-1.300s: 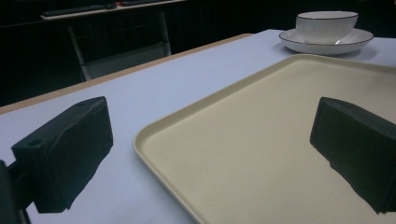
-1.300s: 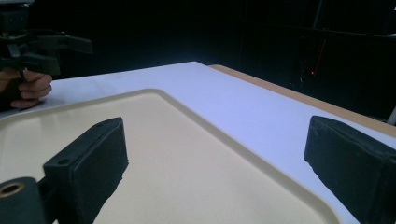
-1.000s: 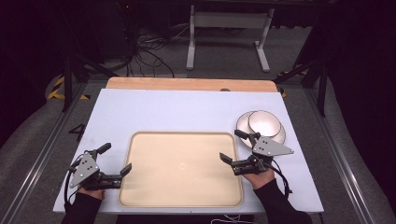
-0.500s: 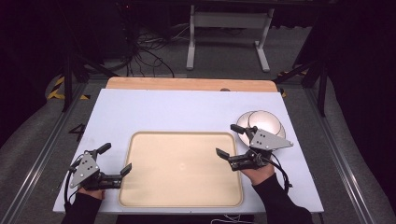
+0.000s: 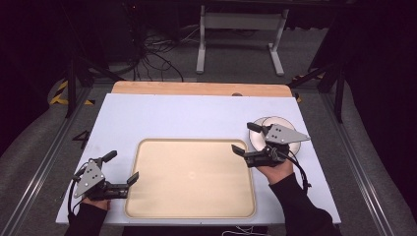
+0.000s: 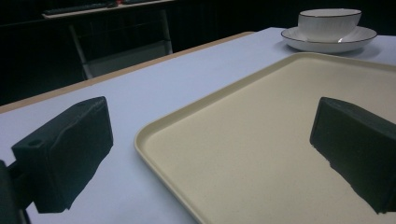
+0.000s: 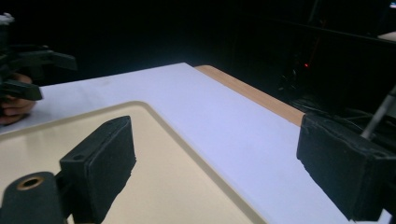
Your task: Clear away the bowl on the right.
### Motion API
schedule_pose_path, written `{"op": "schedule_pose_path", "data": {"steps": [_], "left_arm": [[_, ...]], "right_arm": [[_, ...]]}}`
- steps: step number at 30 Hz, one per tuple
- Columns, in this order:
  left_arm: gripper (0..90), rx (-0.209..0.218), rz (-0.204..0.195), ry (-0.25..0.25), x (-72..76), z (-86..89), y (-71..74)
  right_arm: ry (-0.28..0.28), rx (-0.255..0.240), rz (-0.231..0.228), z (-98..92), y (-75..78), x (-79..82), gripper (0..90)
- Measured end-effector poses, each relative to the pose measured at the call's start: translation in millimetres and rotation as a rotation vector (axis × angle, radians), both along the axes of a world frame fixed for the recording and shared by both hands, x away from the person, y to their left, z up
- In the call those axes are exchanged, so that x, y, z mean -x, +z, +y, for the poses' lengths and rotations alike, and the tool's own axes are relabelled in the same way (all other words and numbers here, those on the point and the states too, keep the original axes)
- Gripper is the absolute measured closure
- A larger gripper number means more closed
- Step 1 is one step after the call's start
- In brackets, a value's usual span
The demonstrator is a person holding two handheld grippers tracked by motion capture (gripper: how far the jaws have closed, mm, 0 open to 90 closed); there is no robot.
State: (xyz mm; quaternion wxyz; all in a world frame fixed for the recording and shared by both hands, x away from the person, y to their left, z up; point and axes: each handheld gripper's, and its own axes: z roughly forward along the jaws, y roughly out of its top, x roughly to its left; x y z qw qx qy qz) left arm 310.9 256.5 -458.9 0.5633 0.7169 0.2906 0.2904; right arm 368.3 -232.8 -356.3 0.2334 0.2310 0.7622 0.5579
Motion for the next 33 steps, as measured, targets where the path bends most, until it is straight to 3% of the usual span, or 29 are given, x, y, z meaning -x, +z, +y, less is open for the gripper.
{"op": "schedule_pose_path", "data": {"steps": [8, 21, 23, 26, 33], "left_arm": [[0.2, -0.002, 0.002, 0.002, -0.1, -0.4, 0.0], [0.2, 0.001, 0.004, 0.004, -0.2, -0.9, -0.3], [0.2, -0.001, 0.005, 0.005, -0.2, -0.8, -0.2], [0.2, -0.001, 0.003, 0.005, -0.2, -0.8, -0.2], [0.2, -0.006, 0.005, 0.003, -0.7, -0.9, -0.1]], "right_arm": [[-0.09, 0.002, 0.051, -21.4, 2.1, -15.0, 11.6], [-0.23, 0.054, 0.067, -48.4, 8.2, -27.3, 11.3], [-0.243, 0.05, 0.071, -51.3, 8.8, -28.0, 10.5], [-0.311, 0.023, 0.082, -64.5, 11.7, -29.6, 8.7], [-0.385, 0.026, 0.081, -82.0, 17.7, -30.1, 7.9]]}}
